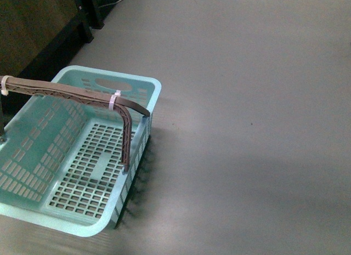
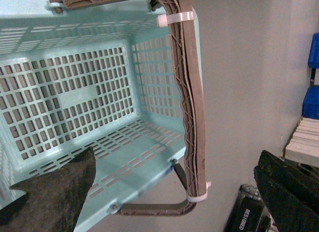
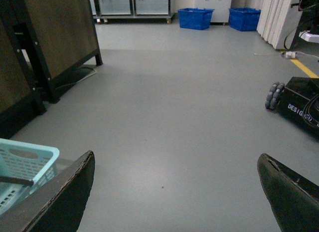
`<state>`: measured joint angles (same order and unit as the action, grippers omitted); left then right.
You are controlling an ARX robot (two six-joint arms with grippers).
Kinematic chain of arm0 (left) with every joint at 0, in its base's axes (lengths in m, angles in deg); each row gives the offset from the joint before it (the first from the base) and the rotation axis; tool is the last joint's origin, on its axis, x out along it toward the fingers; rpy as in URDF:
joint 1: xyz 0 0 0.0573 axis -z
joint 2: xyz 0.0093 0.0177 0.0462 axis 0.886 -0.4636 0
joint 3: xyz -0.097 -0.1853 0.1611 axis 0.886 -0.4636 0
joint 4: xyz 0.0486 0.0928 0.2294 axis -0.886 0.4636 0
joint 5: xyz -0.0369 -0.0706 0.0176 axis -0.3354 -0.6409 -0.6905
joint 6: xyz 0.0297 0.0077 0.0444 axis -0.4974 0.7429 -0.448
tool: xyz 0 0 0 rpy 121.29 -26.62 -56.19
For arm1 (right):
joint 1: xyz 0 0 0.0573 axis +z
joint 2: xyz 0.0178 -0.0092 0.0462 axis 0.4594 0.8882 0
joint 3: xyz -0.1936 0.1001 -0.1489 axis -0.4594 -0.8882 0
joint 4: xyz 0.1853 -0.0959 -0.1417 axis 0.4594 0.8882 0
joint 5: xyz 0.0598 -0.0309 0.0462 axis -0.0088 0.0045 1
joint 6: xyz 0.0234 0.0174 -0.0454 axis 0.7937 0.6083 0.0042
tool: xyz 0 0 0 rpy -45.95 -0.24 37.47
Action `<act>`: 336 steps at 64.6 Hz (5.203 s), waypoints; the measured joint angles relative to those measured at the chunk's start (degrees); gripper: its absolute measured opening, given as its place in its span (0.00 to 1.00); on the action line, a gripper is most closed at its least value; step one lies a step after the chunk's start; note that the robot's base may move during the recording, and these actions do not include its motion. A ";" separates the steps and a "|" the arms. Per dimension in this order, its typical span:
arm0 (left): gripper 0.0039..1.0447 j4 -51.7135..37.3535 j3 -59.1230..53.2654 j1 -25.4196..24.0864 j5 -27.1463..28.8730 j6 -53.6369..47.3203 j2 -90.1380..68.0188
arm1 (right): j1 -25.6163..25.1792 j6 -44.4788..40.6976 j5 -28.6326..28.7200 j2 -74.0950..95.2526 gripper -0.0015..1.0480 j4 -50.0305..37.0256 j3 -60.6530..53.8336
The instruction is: Pick mango and avocado into basket
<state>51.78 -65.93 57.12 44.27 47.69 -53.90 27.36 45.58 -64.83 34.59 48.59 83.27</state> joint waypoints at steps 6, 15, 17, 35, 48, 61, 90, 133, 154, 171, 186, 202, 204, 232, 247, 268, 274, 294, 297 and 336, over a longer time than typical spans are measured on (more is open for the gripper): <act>0.92 -2.54 4.22 1.46 1.25 1.79 -7.80 | 0.00 0.00 0.00 0.00 0.92 0.00 0.00; 0.92 -4.76 9.92 3.21 3.06 3.48 -17.11 | 0.00 0.02 0.00 0.00 0.92 0.00 0.00; 0.92 -4.98 10.82 3.45 3.26 3.78 -18.36 | 0.00 0.00 0.00 0.00 0.92 0.00 0.00; 0.92 -7.37 23.54 8.02 4.74 6.03 -30.47 | 0.00 0.02 0.00 0.00 0.92 0.00 0.00; 0.91 -8.20 28.98 10.19 5.99 6.49 -36.74 | 0.00 0.02 0.00 0.00 0.92 0.00 0.00; 0.59 -8.48 32.74 10.69 6.10 6.60 -40.76 | 0.00 0.00 0.00 0.00 0.92 0.00 0.00; 0.13 -7.32 23.32 10.10 5.44 13.22 -31.65 | 0.00 0.02 0.00 0.00 0.92 0.00 0.00; 0.13 29.92 13.62 -0.09 -1.09 20.02 30.21 | 0.00 0.00 0.00 0.00 0.92 0.00 0.00; 0.13 41.33 18.93 0.13 -4.37 19.54 38.58 | 0.00 0.02 0.00 0.00 0.92 0.00 0.00; 0.13 44.94 19.56 0.98 -4.57 16.90 40.50 | 0.00 0.02 0.00 0.00 0.92 0.00 0.00; 0.13 44.96 19.56 0.98 -4.57 16.61 40.50 | 0.00 0.02 0.00 0.00 0.92 0.00 0.00; 0.13 45.09 19.56 0.98 -4.59 16.63 40.50 | 0.00 0.02 0.00 0.00 0.92 0.00 0.00; 0.13 45.09 19.56 0.98 -4.59 16.63 40.50 | 0.00 0.02 0.00 0.00 0.92 0.02 0.00; 0.13 45.11 19.78 0.98 -4.59 16.63 40.50 | 0.00 0.02 -0.02 0.00 0.92 0.00 0.00; 0.13 45.11 19.80 0.98 -4.57 16.59 40.50 | 0.00 0.00 0.00 0.00 0.92 0.00 0.00; 0.13 45.11 19.91 0.98 -4.59 16.59 40.50 | 0.00 -0.02 0.02 0.00 0.92 0.00 0.00; 0.13 45.11 19.93 0.98 -4.59 16.59 40.50 | 0.00 0.00 0.02 0.00 0.92 0.00 0.00; 0.13 45.11 20.00 0.98 -4.59 16.55 40.50 | 0.00 -0.02 0.00 0.00 0.92 0.00 0.00; 0.13 45.11 20.00 0.98 -4.59 16.57 40.50 | 0.00 0.00 0.00 0.00 0.92 0.00 0.00; 0.13 45.11 20.06 0.98 -4.59 16.50 40.50 | 0.00 0.00 0.00 0.02 0.92 -0.02 0.00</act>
<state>96.89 -45.86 58.11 39.68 64.19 -13.40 27.36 45.58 -64.83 34.61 48.56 83.27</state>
